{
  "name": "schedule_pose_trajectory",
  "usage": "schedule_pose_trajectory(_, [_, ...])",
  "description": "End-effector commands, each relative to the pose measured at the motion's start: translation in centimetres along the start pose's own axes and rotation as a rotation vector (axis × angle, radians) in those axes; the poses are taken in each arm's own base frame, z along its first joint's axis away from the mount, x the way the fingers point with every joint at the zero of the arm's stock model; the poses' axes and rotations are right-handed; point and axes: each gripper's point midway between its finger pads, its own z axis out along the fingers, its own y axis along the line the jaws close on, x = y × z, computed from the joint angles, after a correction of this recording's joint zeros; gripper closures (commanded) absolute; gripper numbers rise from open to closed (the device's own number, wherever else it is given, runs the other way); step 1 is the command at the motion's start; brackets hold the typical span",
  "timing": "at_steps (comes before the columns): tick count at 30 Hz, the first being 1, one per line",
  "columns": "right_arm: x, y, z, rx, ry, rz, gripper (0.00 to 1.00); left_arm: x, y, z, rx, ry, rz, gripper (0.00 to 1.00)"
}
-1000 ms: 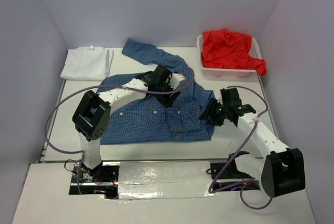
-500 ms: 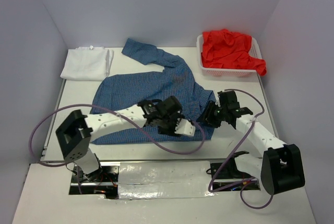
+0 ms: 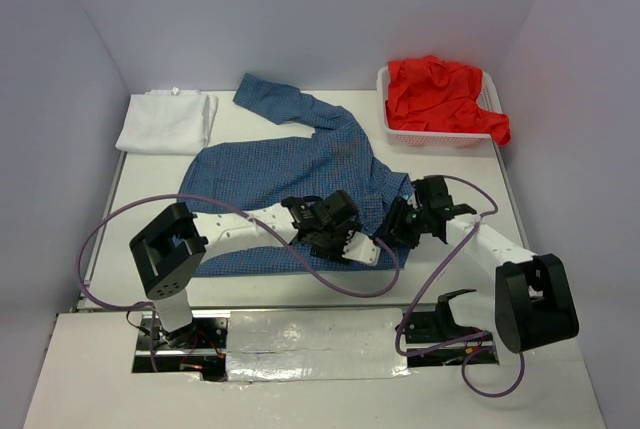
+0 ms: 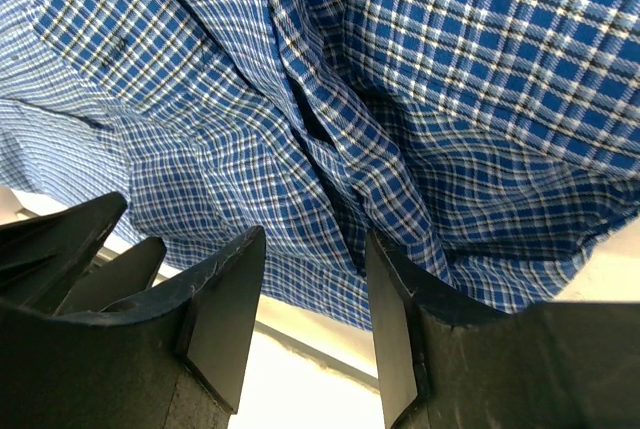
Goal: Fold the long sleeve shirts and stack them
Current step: Fold the shirt
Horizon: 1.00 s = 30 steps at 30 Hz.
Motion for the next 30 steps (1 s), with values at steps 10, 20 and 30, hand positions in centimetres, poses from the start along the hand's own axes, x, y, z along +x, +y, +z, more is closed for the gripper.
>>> schedule_pose_trajectory(10, [0.5,0.3,0.5,-0.039,0.016,-0.034,0.53,-0.3,-0.5,2.1,0.029,-0.007,0.009,0.63])
schedule_pose_trajectory(20, [1.9,0.3,0.8,-0.069,0.096,-0.076,1.00,-1.8,-0.3,0.5,0.044,-0.046,-0.069,1.00])
schedule_pose_trajectory(30, [1.6,2.0,-4.0,-0.057,0.043,-0.143,1.00,-2.8,0.2,-3.5,0.117,-0.100,-0.041,1.00])
